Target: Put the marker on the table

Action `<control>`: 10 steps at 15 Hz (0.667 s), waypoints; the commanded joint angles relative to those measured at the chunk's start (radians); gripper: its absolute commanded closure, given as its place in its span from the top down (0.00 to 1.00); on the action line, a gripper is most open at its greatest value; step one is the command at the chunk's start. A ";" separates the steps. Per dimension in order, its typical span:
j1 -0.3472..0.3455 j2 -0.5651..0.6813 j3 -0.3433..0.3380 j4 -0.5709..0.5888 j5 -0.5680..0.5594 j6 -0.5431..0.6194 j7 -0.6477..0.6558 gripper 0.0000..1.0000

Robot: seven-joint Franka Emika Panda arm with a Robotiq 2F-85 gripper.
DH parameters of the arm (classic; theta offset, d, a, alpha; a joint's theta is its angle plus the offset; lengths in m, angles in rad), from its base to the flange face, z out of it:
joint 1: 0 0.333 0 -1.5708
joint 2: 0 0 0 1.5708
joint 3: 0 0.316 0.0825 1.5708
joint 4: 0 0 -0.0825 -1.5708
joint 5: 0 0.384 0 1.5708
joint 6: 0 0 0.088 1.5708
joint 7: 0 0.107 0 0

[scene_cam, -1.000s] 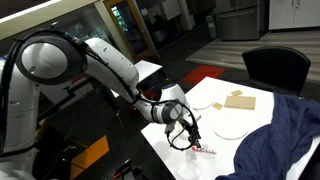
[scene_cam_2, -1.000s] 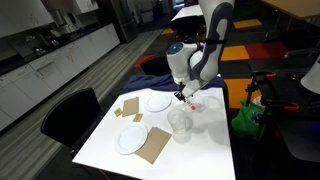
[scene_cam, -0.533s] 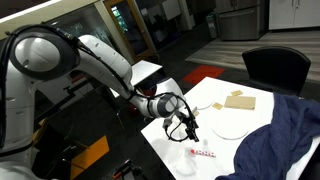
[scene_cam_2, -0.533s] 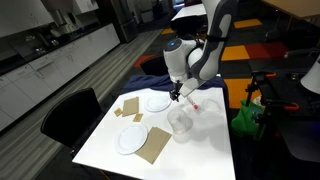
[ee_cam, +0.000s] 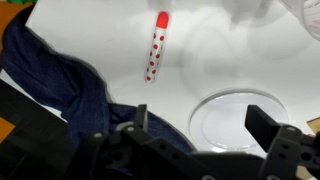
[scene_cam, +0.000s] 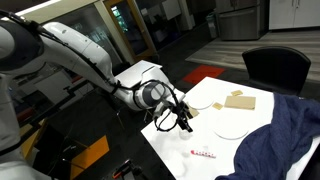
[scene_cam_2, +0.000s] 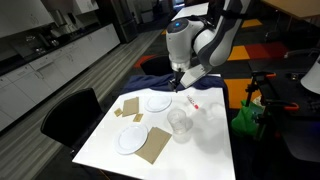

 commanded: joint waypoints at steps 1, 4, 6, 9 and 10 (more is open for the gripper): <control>0.074 -0.136 -0.064 -0.090 -0.115 -0.050 0.113 1.00; 0.008 -0.108 -0.004 -0.055 -0.176 -0.035 0.152 1.00; 0.000 -0.147 0.006 -0.075 -0.214 -0.049 0.182 1.00; -0.003 -0.160 0.009 -0.085 -0.216 -0.051 0.183 1.00; -0.003 -0.160 0.009 -0.086 -0.216 -0.051 0.183 1.00</control>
